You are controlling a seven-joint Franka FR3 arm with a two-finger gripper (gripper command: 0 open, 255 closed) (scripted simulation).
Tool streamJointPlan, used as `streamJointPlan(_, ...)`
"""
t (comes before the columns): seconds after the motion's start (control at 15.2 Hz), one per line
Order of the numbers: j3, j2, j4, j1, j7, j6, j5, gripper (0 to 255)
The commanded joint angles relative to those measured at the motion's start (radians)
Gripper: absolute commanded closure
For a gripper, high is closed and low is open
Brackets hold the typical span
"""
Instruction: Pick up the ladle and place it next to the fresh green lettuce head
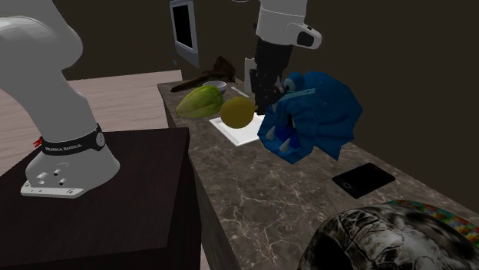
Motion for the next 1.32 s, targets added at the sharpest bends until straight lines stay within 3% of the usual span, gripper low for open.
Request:
streamJointPlan(0.0, 0.018, -0.047, -0.062, 0.018, 0.037, 0.02, -0.001, 255)
streamJointPlan(0.92, 0.222, -0.309, -0.353, 0.187, 0.342, 0.092, 0.089, 255)
streamJointPlan(1.06, 0.257, -0.333, -0.375, 0.217, 0.388, 0.099, 0.113, 255)
streamJointPlan(1.25, 0.258, -0.3, -0.392, 0.22, 0.378, 0.148, 0.12, 255)
